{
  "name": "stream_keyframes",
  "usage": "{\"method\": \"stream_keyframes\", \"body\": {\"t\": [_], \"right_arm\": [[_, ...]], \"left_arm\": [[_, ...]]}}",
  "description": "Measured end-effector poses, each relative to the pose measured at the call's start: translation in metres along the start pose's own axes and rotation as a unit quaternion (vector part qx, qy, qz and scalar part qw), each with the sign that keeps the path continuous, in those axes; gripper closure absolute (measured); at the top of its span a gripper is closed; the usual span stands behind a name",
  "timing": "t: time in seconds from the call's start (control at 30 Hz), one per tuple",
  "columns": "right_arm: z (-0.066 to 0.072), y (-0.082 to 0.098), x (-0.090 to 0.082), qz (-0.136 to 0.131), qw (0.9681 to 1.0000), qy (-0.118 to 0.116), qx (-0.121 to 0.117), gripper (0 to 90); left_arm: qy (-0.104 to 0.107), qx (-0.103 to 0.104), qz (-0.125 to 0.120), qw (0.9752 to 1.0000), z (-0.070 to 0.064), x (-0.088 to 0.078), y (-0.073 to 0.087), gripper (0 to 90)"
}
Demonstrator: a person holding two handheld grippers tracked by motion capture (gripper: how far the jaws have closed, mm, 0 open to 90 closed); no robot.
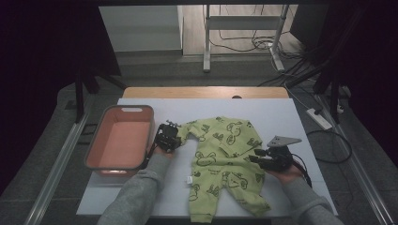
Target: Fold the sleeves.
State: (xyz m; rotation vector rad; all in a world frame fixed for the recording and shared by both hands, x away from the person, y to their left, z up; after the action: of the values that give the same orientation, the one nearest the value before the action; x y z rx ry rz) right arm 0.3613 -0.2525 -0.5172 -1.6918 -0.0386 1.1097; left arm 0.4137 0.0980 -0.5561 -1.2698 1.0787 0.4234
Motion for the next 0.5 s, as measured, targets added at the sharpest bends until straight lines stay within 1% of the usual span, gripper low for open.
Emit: {"method": "stream_keyframes", "body": {"t": [0.07,0.1,0.27,0.5], "right_arm": [[-0.0005,0.0003,-0.0003,0.000,1.0000,0.001,0.001,60.0],[-0.0008,0.0004,-0.0007,0.000,1.0000,0.002,0.001,60.0],[-0.0019,0.0006,-0.0031,-0.005,1.0000,0.003,0.003,60.0],[-0.0034,0.0019,-0.0042,-0.006,0.9999,0.006,0.007,60.0]], "left_arm": [[0.006,-0.002,-0.002,1.0000,-0.0009,0.0005,-0.0003,86.4],[0.005,-0.003,-0.003,1.0000,-0.0012,0.0007,-0.0007,87.1],[0.016,-0.011,-0.009,0.9998,0.0007,0.0001,-0.0011,88.7],[0.021,-0.008,-0.029,0.9993,-0.0021,-0.0054,-0.0040,88.9]]}}
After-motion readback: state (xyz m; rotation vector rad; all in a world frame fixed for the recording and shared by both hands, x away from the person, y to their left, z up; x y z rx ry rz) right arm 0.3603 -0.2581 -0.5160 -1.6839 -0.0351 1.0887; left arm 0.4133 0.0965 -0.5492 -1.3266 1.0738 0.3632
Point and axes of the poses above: each handheld gripper's, and its own axes: x roughly forward along the jaws, y roughly out of its underside, z roughly to its left, the point moved 4 cm from there along x, roughly forward along the jaws, and after that the axes turned 7 degrees about y, right-handed, at the moved point
